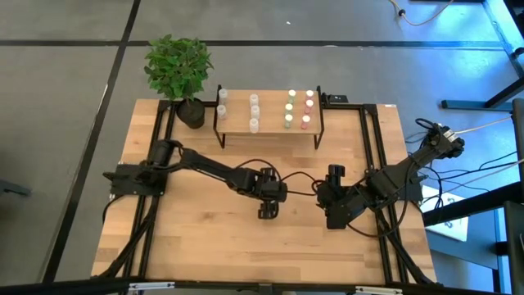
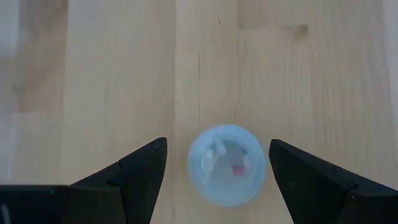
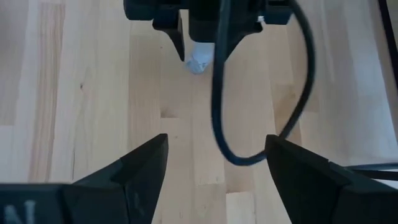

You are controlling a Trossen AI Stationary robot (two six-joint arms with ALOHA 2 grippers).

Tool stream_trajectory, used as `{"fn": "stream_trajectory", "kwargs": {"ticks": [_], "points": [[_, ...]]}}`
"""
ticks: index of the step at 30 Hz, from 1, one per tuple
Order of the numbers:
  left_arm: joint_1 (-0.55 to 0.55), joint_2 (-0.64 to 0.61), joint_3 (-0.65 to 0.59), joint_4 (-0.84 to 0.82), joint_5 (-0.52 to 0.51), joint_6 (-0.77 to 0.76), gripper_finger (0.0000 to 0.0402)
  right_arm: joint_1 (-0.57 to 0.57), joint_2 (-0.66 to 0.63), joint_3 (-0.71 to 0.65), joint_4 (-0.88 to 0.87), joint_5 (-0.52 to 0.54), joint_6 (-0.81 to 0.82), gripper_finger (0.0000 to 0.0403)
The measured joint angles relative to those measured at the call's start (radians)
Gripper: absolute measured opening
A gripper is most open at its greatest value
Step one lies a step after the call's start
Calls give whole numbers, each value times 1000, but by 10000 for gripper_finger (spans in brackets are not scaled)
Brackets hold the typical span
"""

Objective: Pick and place medicine bottles onto shelf by color
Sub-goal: Put the transparent pill bottle on the shelf aligned with the other transparent pill bottles

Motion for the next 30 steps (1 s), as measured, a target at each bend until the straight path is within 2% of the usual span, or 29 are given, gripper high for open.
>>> {"fn": "stream_trajectory", "kwargs": {"ticks": [7, 23, 30], "points": [[-5, 11, -1, 10, -7, 0, 265, 0, 0, 0, -3, 0, 2, 271], [-6, 10, 0, 15, -8, 5, 141, 0, 0, 0, 0, 16, 3, 271], [-10, 8, 1, -3, -9, -1, 132, 0, 0, 0, 0, 16, 5, 271]]}}
